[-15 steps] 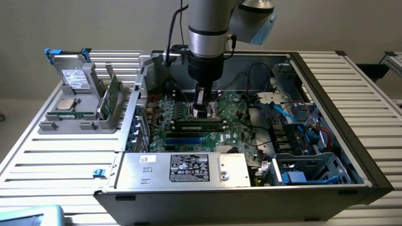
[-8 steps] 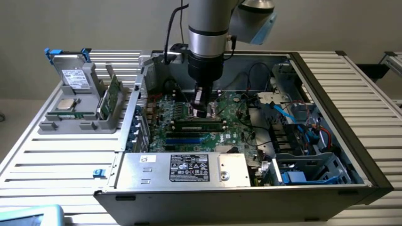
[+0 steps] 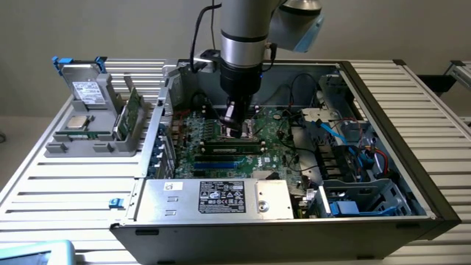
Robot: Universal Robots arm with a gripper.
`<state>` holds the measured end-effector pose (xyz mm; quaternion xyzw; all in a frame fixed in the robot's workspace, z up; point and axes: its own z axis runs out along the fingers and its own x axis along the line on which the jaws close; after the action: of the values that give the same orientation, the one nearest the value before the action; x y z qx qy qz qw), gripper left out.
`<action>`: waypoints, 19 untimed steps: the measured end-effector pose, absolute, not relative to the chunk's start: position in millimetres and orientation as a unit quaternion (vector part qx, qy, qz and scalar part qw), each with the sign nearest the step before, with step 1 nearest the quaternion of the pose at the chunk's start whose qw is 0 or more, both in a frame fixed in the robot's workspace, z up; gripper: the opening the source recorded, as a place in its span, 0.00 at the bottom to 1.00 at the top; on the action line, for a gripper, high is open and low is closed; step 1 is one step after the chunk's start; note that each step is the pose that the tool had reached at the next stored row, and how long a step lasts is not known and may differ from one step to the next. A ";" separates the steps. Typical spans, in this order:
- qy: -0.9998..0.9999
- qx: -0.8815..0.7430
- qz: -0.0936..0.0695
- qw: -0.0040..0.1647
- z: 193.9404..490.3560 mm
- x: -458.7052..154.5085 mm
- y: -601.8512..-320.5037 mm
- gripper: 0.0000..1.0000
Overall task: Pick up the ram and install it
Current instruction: 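Press down the ram until it locks into place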
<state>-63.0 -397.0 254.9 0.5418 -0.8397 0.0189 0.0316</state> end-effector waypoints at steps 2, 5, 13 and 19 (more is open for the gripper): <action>-0.848 0.529 0.018 0.032 254.9 -63.0 -396.9 0.11; -0.860 0.510 0.018 0.032 254.9 -63.0 -397.0 0.11; -0.890 0.454 0.016 0.033 254.8 -63.0 -397.0 0.11; -0.912 0.409 0.014 0.034 254.8 -63.0 -396.9 0.11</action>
<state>-63.0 -396.9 254.8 0.4090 -0.9118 0.0138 0.0341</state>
